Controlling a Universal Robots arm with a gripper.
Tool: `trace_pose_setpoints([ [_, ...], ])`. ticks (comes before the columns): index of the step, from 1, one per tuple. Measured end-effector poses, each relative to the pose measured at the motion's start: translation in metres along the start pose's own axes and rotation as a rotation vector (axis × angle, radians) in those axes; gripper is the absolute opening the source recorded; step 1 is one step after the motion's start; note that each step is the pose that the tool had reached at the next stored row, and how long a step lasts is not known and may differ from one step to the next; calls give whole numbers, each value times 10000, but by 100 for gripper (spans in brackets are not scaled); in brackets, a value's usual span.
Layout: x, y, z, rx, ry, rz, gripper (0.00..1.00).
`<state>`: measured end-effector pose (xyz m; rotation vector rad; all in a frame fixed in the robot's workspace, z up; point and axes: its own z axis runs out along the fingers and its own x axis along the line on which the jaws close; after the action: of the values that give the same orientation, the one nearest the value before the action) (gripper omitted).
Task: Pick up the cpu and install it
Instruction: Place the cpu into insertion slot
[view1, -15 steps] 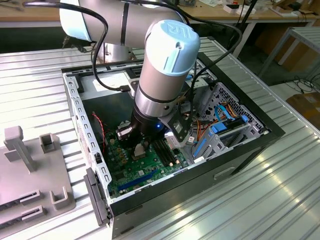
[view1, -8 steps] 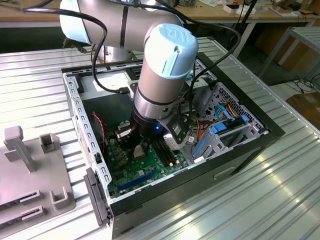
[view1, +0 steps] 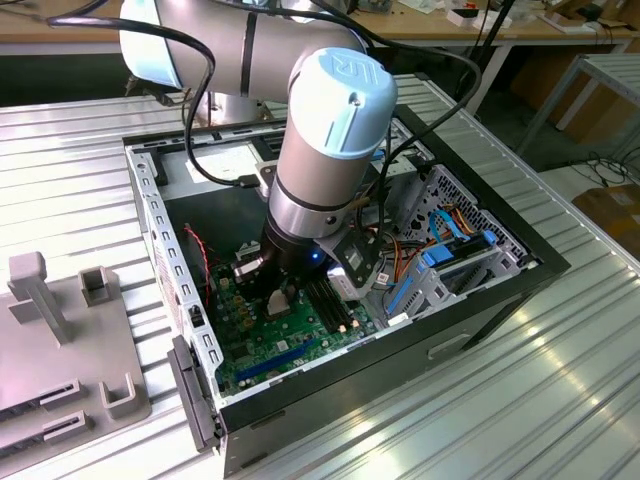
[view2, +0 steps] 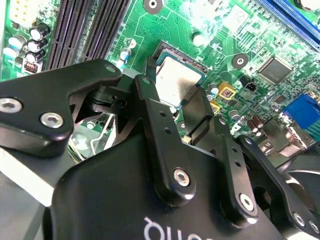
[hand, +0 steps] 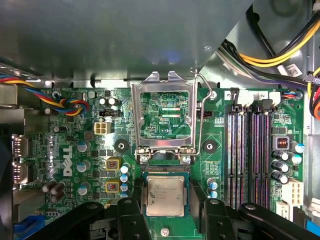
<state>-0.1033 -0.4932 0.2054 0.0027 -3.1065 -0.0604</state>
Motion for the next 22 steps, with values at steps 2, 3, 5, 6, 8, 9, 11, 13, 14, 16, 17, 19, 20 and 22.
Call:
trace_pose_setpoints([
  [2, 0, 0, 0, -3, 0, 0, 46],
  [3, 0, -1, 0, -3, 0, -1, 46],
  [5, 0, -1, 1, -5, 1, -1, 46],
  [6, 0, -1, 2, -10, 1, -1, 46],
  [8, -1, -1, 5, -23, 1, -2, 46],
  [9, -1, -1, 9, -35, 0, -2, 46],
  [11, -1, -2, 18, -61, 0, -3, 46],
  [13, -1, -2, 26, -79, 1, -3, 46],
  [14, -1, -3, 27, -78, 1, -3, 46],
  [16, -1, -3, 28, -81, 0, -3, 46],
  [17, -1, -5, 28, -81, 0, 6, 46],
  [19, -1, -5, 28, -81, 0, 16, 46],
  [20, -1, -5, 28, -81, -1, 17, 46],
  [22, -1, -5, 29, -82, -1, 17, 46],
])
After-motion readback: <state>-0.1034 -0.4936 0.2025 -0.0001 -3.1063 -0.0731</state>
